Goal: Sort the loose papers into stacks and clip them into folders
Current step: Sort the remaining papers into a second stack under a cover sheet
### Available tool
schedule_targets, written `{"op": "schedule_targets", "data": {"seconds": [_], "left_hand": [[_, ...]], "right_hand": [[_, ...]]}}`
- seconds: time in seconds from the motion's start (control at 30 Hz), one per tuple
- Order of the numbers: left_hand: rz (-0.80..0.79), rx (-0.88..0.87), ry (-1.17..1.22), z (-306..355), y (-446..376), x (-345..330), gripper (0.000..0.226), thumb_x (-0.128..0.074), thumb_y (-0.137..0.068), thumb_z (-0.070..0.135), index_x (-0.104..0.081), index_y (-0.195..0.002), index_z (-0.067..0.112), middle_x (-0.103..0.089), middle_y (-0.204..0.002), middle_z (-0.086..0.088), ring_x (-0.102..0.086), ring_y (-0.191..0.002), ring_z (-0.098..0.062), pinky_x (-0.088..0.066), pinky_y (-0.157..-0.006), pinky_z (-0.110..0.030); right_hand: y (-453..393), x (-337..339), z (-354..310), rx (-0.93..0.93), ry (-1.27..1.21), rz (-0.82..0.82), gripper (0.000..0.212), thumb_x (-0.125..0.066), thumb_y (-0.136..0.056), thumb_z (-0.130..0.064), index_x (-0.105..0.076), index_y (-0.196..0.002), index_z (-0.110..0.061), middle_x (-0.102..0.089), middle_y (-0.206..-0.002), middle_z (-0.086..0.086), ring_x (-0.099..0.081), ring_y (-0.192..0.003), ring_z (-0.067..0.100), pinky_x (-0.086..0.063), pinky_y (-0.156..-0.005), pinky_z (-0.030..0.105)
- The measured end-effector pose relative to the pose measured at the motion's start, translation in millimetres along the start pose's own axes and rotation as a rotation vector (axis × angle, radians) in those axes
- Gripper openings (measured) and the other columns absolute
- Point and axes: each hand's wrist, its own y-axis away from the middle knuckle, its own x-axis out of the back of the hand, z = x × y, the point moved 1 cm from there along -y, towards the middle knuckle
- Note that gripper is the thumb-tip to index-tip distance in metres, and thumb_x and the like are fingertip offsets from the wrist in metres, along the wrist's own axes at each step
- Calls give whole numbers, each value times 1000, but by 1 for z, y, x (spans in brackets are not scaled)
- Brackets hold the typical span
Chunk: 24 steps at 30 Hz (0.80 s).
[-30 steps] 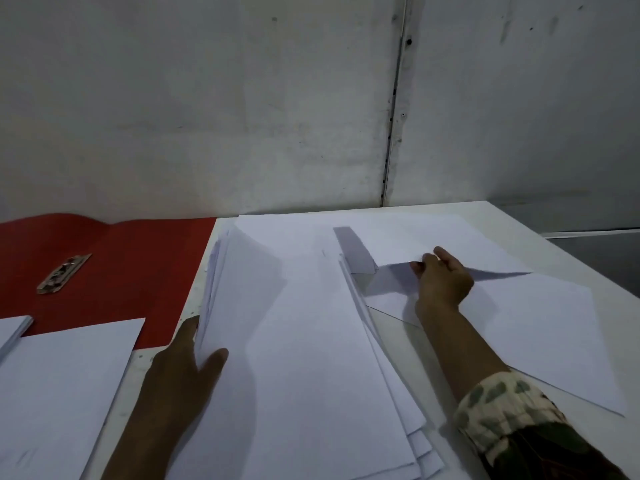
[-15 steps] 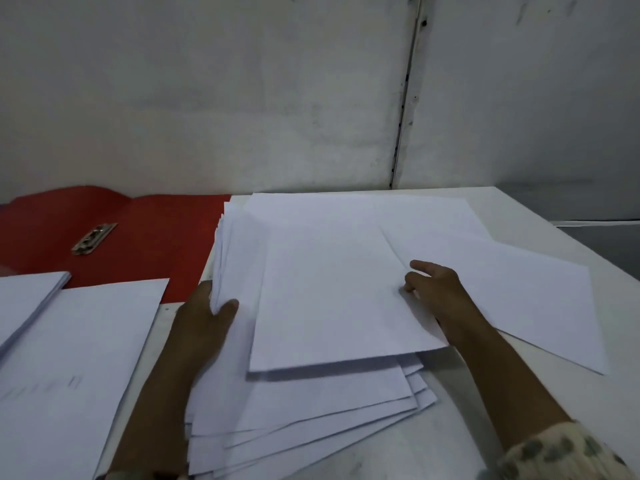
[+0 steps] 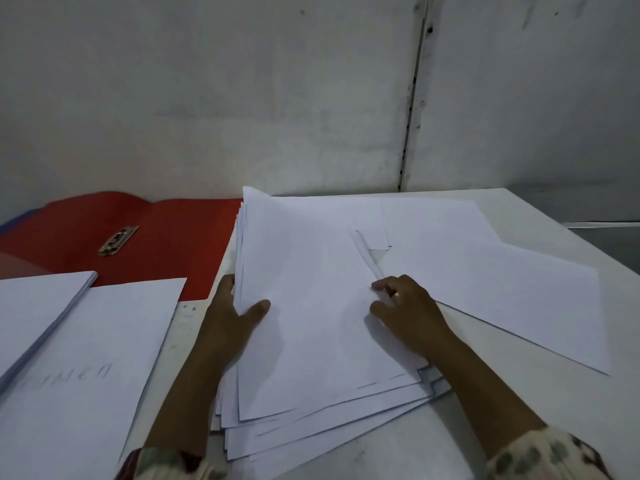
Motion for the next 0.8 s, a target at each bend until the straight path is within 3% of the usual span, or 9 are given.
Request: {"op": "schedule_targets", "data": {"seconds": [0.17,0.3,0.37,0.43,0.5,0.57,0.63,0.7,0.8], "left_hand": [[42,-99,178,22,6,4,50,-63,-83,9,-42,-129,15,-56,-107,0,-57,-94,-17,-50,-80,-28],[55,-172,317,44,10,8,41,-60,-83,3,-46,-117,21,-58,-94,11,-64,-72,3,-52,-57,-10],[67,-181,404,52,8,13,37,-61,-82,5,-50,-114,18,-61,-93,9,-66,-73,-1,-53,-55,-10],[45,-214,459,62,6,19,40,-76,-70,30,-56,-104,24,-69,-86,8,-68,-77,-9,-54,-55,-13],[26,-249,449,73,5,27,75,-82,-33,64,-57,-96,31,-73,-80,16,-70,-73,-3,-53,-54,-13],[32,-293,433,84,3,33,88,-77,-19,72,-57,-93,32,-71,-77,23,-69,-68,2,-52,-52,-12],[55,-329,385,97,1,39,77,-80,-28,67,-57,-93,32,-71,-76,22,-69,-69,-3,-52,-51,-12],[97,-343,345,107,-1,43,42,-79,-59,40,-57,-93,30,-70,-74,12,-66,-75,-10,-53,-52,-16],[133,-395,250,121,0,49,28,-63,-80,7,-54,-102,22,-61,-78,16,-63,-68,5,-49,-51,-10]], "right_hand": [[-11,9,-4,-172,-328,-18,80,-69,-80,-38,-27,-145,-17,-45,-137,4,-47,-124,21,-42,-100,33],[-19,30,-18,-162,-628,-76,79,-76,-73,-34,-36,-140,-19,-59,-118,3,-62,-100,19,-53,-78,30],[-24,45,-30,-126,-611,-23,81,-76,-72,-36,-35,-140,-21,-55,-121,2,-59,-101,20,-52,-76,30],[-26,59,-42,-85,-643,-51,83,-77,-69,-39,-37,-138,-20,-55,-124,-2,-60,-103,18,-52,-79,29],[-25,69,-51,-22,-777,-153,75,-77,-65,-35,-48,-131,-17,-64,-119,0,-67,-97,15,-55,-75,26],[-24,77,-59,49,-894,-243,63,-77,-66,-27,-55,-124,-14,-70,-111,3,-70,-91,14,-57,-71,24],[-25,83,-64,133,-972,-305,71,-84,-60,-24,-55,-124,-11,-71,-109,2,-70,-94,16,-57,-73,25],[-27,83,-67,194,-1047,-362,84,-91,-45,-31,-57,-120,-13,-72,-108,0,-69,-99,16,-56,-75,24],[-29,74,-69,205,-1105,-384,93,-93,-34,-39,-58,-118,-16,-71,-110,-1,-68,-102,16,-56,-76,23]]}}
